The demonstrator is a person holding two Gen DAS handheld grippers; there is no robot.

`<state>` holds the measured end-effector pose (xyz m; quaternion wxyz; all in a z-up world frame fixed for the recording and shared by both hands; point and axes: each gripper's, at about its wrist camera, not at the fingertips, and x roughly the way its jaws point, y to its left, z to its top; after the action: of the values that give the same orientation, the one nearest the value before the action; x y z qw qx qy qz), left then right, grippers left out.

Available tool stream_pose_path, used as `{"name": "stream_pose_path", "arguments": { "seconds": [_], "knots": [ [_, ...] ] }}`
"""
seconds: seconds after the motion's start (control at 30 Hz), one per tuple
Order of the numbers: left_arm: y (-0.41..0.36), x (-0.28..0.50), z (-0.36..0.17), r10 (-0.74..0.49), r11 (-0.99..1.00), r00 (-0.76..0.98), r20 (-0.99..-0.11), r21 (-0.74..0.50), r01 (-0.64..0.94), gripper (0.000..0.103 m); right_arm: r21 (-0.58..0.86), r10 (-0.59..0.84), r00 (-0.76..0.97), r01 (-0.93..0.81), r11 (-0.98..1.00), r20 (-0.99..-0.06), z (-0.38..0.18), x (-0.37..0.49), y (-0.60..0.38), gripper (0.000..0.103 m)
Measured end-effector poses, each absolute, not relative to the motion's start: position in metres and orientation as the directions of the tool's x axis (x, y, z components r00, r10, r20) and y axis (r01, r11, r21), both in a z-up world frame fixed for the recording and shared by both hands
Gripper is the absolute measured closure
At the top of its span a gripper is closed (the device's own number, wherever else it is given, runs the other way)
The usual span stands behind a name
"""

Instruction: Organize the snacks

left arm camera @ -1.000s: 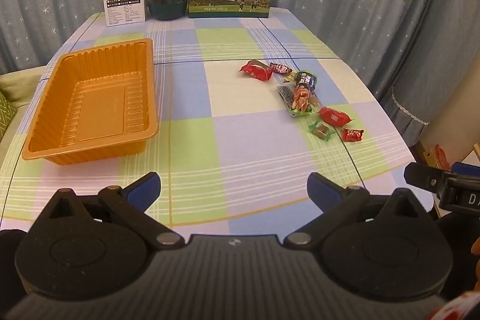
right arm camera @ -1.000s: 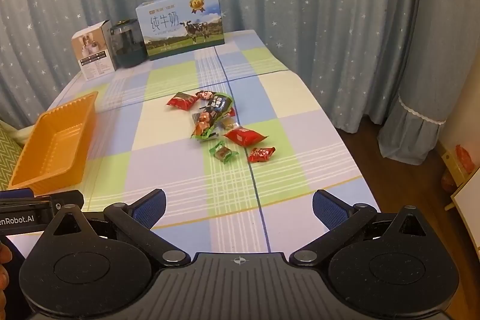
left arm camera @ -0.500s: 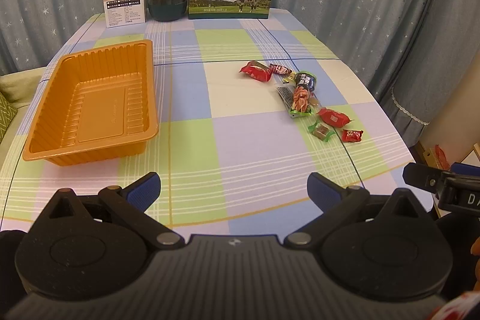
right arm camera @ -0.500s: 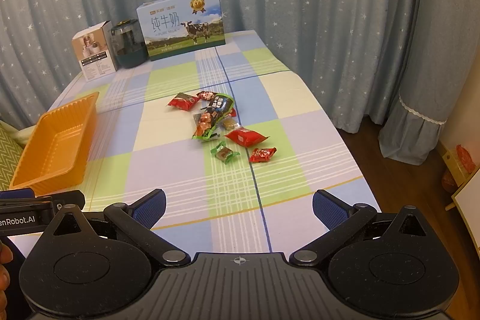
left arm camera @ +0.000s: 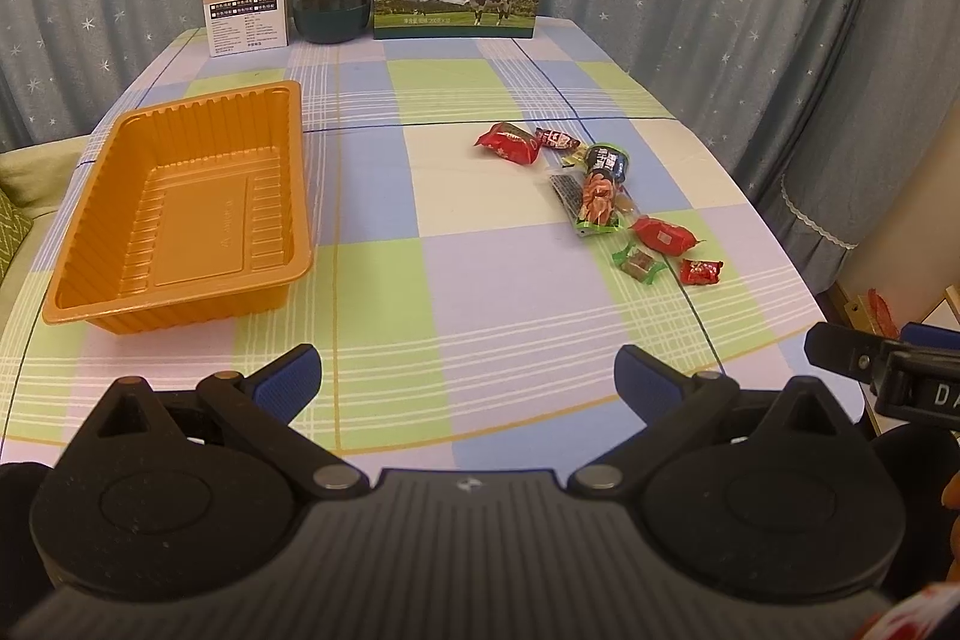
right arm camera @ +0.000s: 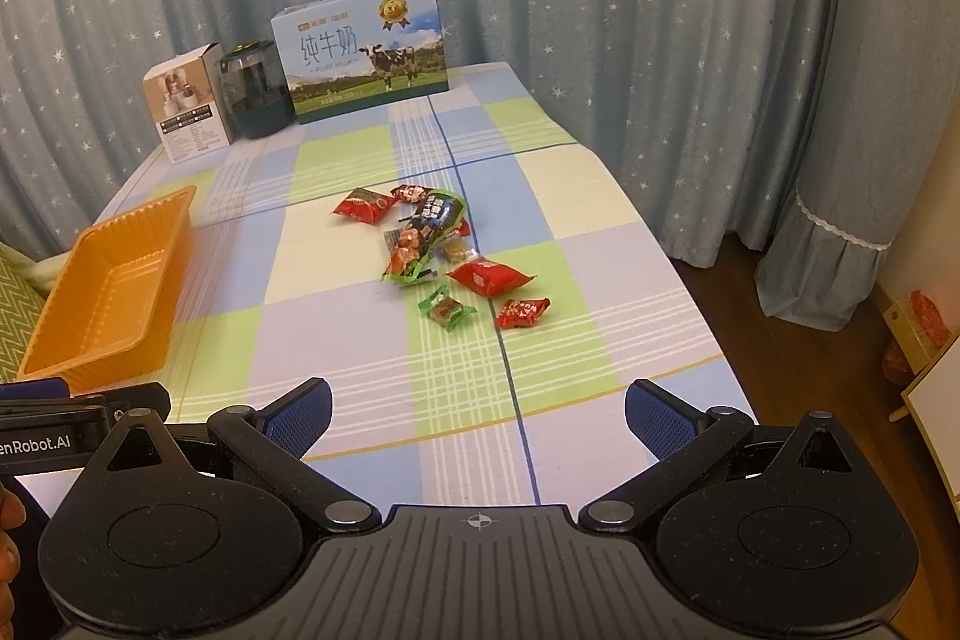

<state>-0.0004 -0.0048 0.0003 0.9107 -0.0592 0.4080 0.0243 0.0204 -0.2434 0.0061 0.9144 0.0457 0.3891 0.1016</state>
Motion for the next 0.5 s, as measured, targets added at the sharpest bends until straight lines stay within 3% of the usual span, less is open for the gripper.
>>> {"name": "stream_pose_path", "arguments": {
  "seconds": [0.5],
  "knots": [
    [-0.007,0.0016,0.0038,-0.008,0.992,0.669,-0.744,-0.089,-0.087,0.0,0.162,0.22,0.677,-0.15,0.975,-0.702,0.0069,0.0201,-0.2444,0.0]
  ]
}}
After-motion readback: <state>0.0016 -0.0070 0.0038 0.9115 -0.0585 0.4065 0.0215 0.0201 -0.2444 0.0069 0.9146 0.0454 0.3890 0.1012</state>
